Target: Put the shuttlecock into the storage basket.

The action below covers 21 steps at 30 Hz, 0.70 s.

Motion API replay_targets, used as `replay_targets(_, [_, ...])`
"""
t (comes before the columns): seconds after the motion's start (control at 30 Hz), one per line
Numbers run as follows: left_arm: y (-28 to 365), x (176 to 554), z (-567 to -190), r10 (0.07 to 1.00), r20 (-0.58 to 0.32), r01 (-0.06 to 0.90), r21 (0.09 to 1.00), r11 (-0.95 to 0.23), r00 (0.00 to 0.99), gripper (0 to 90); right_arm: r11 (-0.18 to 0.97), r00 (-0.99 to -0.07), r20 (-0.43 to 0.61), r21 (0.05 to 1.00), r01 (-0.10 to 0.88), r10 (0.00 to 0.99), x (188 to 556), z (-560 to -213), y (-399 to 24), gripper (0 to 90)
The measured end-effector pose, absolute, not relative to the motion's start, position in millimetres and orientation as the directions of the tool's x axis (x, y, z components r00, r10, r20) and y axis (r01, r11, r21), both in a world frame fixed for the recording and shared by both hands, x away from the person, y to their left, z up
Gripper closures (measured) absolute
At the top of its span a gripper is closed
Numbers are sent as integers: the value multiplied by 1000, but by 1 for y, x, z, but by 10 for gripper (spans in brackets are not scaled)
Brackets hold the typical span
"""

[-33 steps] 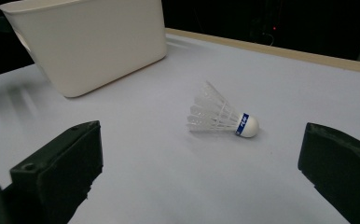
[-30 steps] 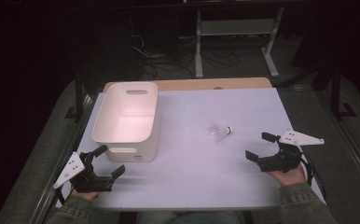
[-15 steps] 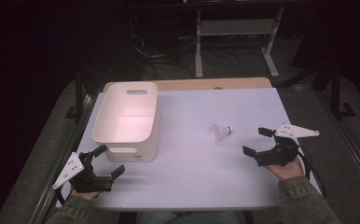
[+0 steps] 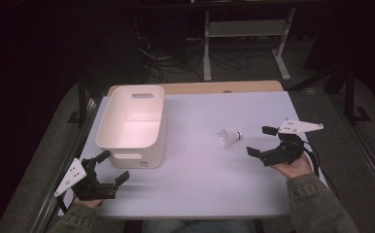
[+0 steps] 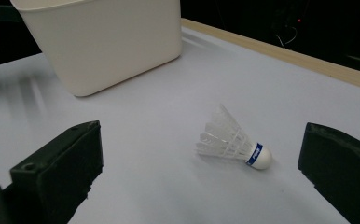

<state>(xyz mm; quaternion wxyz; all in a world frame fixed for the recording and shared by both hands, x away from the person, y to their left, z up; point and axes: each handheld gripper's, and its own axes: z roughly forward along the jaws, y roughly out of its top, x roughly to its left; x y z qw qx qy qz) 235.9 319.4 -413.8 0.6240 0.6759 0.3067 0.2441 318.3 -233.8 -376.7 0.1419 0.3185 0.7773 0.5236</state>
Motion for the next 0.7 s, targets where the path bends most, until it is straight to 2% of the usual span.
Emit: replay_targets(0.7, [319, 236, -413, 724, -50, 105, 994, -31, 688, 0, 295, -776, 112, 884, 363, 620, 335, -376, -220, 0])
